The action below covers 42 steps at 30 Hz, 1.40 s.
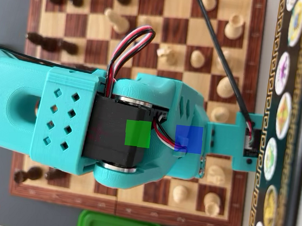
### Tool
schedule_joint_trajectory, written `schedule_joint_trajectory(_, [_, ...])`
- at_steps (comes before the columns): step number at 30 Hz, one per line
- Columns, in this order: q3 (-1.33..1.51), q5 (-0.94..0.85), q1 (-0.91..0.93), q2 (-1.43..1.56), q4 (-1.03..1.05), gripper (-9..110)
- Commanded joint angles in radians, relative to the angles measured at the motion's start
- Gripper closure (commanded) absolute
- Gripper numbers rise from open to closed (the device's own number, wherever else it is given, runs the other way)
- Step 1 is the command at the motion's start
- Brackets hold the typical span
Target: Play chess
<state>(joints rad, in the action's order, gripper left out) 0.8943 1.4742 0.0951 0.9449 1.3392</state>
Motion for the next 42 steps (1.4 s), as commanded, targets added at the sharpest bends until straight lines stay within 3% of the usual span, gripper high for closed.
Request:
schedule_joint_trajectory(1, [-0.038, -0.006, 0.009, 0.011, -0.002, 94])
schedule_joint_trajectory(19, [-0.035, -0.006, 0.020, 0.066, 0.000, 94])
schedule_joint_trajectory(42, [0.242, -0.006, 0.048, 0.324, -0.009, 94])
